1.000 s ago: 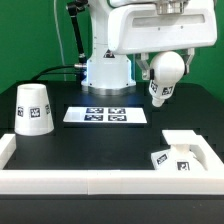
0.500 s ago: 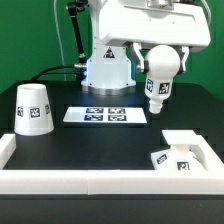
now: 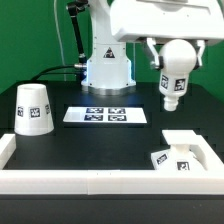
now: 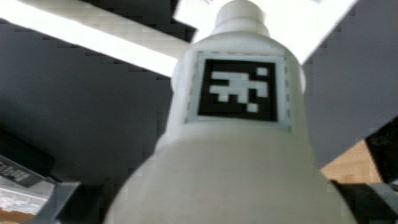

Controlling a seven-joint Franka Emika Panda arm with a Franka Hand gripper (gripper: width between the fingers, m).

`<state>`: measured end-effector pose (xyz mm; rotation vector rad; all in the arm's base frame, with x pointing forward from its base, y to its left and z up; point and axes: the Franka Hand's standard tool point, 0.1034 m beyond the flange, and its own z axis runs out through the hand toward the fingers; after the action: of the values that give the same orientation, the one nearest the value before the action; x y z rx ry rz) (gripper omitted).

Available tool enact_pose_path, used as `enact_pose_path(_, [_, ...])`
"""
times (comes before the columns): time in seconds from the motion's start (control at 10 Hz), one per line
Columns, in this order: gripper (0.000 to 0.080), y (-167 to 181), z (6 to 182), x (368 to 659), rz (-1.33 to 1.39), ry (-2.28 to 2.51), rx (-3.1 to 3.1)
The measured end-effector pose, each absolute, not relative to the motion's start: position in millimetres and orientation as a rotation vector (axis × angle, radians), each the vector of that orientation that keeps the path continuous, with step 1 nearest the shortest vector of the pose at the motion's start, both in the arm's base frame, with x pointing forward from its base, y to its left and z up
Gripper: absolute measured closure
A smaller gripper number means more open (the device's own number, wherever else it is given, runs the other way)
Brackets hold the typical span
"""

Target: Assemble lamp

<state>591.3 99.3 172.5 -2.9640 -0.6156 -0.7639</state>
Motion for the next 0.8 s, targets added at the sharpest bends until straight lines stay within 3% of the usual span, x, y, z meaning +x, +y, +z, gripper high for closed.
enact_pose_path(0.2, [0.0222,96.3,158.2,604.4,-0.943,-0.711,-2.937])
enact_pose_path(0.3, [0.0222,97.3,154.0,601.4,-0.897,-0.703,-2.944])
enact_pose_path(0.8, [0.0222,102.6,150.1,605.0,-0.893,-0.712,-2.938])
